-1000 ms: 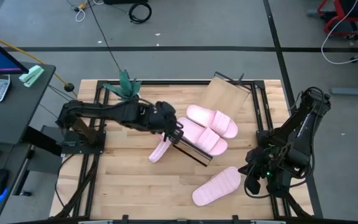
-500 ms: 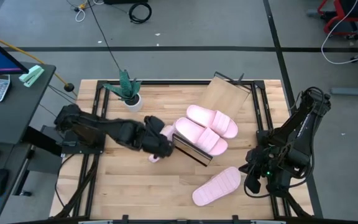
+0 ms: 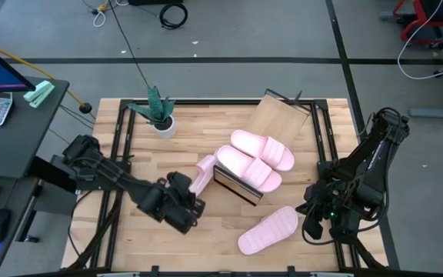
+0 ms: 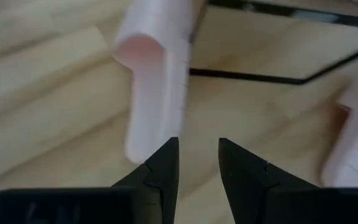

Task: Pick and place slides into the shelf
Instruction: Put the pink slide on the shelf

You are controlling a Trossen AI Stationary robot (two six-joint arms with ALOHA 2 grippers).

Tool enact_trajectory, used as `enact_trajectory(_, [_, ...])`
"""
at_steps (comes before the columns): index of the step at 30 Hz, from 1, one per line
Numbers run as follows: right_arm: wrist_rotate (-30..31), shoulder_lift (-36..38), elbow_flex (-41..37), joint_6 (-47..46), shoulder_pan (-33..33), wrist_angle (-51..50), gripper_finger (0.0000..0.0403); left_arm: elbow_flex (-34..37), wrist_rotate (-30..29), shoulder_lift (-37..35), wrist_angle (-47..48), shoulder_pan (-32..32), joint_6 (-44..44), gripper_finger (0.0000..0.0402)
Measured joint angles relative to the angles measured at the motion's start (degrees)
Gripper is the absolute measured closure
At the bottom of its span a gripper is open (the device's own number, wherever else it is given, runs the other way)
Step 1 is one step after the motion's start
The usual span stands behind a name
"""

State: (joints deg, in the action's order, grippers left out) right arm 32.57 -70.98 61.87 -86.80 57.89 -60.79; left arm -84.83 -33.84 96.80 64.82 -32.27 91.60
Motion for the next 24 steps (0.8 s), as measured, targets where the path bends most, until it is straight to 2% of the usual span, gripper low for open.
enact_trajectory(5, [-1.0,0.0,0.0,-0.8,0.0,0.3,0.0384,3.2,0.0,-1.5,-6.1,-2.0,-1.5,0.0297])
enact_trajectory(13, [-1.2,0.0,0.0,-6.6,0.0,0.8,0.0384,10.4,-0.1,-5.6,-6.2,-2.9,-2.3,0.0316])
enact_trajectory(19, [-1.2,0.0,0.0,-12.9,0.0,2.2,0.0384,16.7,-0.2,-9.2,-6.2,-7.2,-2.1,0.0318])
enact_trajectory(24, [-1.2,0.0,0.0,-16.2,-0.1,2.3,0.0384,20.8,-3.2,-11.1,-6.1,-10.5,-2.3,0.0311])
